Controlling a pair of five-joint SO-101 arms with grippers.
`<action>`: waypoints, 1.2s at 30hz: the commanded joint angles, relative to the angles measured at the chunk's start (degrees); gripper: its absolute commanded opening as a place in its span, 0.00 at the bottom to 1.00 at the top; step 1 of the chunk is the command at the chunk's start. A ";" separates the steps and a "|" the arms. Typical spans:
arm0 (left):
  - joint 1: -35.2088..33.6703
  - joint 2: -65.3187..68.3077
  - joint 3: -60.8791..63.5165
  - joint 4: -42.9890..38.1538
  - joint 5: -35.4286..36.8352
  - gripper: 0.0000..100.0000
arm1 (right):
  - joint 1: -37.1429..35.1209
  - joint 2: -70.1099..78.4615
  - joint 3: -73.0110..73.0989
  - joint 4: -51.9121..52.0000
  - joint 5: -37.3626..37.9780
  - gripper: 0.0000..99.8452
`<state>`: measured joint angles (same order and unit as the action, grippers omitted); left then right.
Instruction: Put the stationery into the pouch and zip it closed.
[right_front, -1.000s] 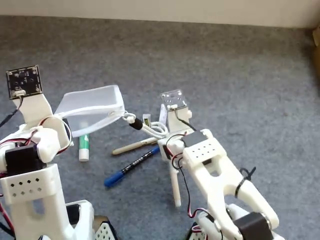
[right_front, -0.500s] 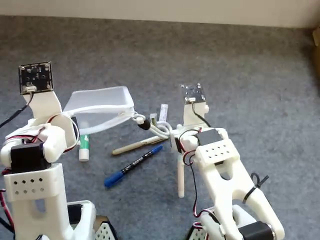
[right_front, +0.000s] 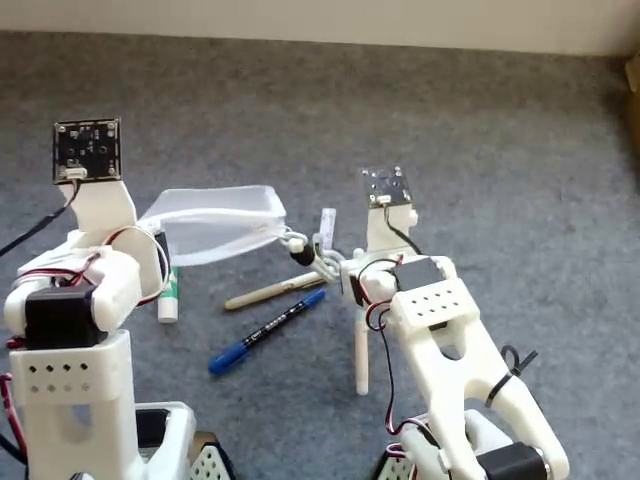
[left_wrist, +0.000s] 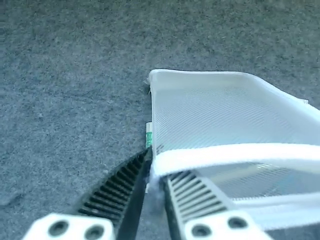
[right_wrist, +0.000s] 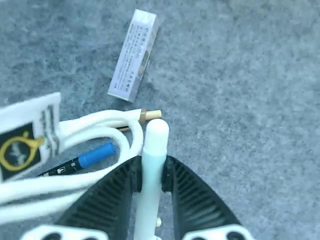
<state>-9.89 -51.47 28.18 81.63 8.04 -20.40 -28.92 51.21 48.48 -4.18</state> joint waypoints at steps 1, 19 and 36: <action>1.54 0.04 -3.12 0.18 0.53 0.01 | 0.75 -2.15 -2.33 0.22 -0.62 0.01; 1.80 -0.04 -3.03 0.26 0.53 0.01 | 0.75 -11.91 0.75 2.51 -0.18 0.01; 1.89 -0.04 -3.56 0.18 0.53 0.01 | 0.57 -38.20 8.48 3.30 -0.18 0.01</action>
<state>-9.45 -51.47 28.18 81.80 8.04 -20.31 -62.24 60.00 51.65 -4.18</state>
